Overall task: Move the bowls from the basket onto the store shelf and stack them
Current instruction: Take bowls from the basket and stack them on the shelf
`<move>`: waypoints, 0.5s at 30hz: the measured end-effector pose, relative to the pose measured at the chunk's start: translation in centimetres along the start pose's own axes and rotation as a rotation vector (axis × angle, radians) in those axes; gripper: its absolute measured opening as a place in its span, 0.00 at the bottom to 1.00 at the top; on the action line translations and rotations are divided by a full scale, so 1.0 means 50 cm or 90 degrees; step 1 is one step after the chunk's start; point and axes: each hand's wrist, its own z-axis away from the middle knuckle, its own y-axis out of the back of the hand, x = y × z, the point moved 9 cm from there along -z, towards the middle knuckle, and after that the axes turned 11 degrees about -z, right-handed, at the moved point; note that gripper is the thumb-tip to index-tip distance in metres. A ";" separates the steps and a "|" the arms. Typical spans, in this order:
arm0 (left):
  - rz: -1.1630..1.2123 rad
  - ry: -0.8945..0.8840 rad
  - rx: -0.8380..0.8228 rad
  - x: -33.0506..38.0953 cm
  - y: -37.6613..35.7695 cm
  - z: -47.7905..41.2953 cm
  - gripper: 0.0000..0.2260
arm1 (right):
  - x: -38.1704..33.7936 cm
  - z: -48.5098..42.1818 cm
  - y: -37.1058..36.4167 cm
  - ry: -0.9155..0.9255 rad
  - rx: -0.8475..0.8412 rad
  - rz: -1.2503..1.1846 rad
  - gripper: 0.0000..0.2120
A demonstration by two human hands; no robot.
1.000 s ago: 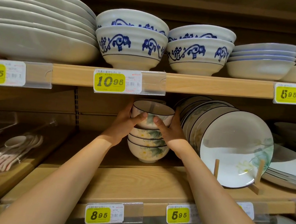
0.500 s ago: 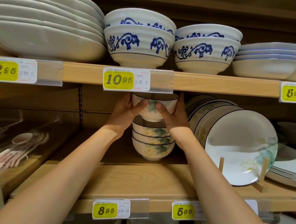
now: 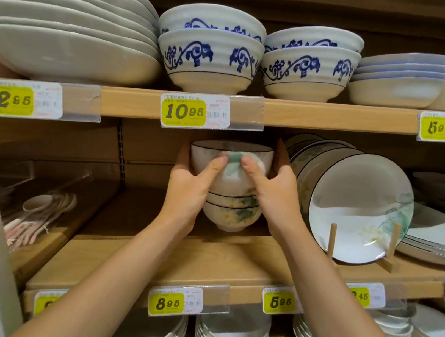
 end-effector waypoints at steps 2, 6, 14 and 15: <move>-0.004 0.032 -0.017 -0.001 -0.001 0.026 0.30 | 0.006 0.024 0.010 -0.014 -0.009 -0.029 0.51; -0.026 0.068 -0.063 -0.010 0.003 0.077 0.32 | 0.020 0.072 0.033 -0.037 -0.038 -0.085 0.59; -0.115 0.126 -0.139 -0.068 0.012 0.161 0.22 | 0.090 0.145 0.060 -0.112 -0.108 -0.041 0.53; -0.117 0.139 -0.138 -0.079 0.015 0.169 0.23 | 0.100 0.152 0.063 -0.125 -0.113 -0.040 0.52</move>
